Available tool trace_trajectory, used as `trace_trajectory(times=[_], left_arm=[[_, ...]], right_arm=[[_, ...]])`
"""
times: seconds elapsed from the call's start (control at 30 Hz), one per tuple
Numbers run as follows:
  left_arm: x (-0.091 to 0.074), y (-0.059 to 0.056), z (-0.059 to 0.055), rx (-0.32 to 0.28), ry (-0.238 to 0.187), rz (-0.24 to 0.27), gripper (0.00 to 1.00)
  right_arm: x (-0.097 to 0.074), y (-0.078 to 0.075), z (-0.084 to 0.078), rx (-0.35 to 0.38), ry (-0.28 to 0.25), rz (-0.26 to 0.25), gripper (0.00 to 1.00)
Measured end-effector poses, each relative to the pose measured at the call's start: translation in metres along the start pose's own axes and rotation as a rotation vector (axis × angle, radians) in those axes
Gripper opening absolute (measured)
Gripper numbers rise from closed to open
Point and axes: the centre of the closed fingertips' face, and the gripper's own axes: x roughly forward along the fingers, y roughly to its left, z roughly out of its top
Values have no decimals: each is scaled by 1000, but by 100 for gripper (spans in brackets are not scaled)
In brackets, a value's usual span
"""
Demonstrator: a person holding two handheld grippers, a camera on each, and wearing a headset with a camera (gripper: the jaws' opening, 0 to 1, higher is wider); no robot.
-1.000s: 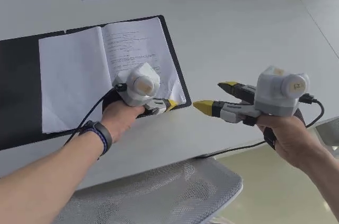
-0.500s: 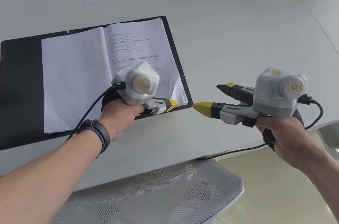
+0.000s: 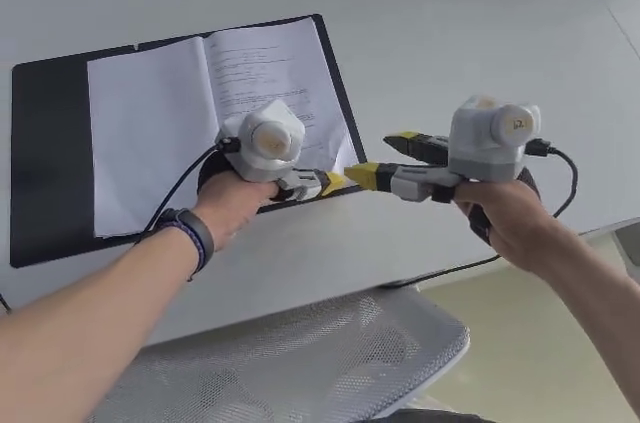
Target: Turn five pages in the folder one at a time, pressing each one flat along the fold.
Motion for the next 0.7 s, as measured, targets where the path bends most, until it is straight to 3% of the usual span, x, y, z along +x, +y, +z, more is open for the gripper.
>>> trace_trajectory(times=[0.17,0.3,0.57,0.7], left_arm=[[0,1,-1,2,-8,8,63],[1,1,-1,9,-8,20,63],[-2,3,2,-50,-21,0,62],[-3,1,0,-52,-21,6,59]], right_arm=[[14,0,1,8,9,16,54],[14,4,0,1,15,26,54],[14,-2,-3,26,8,19,52],[19,-2,-3,38,2,26,49]])
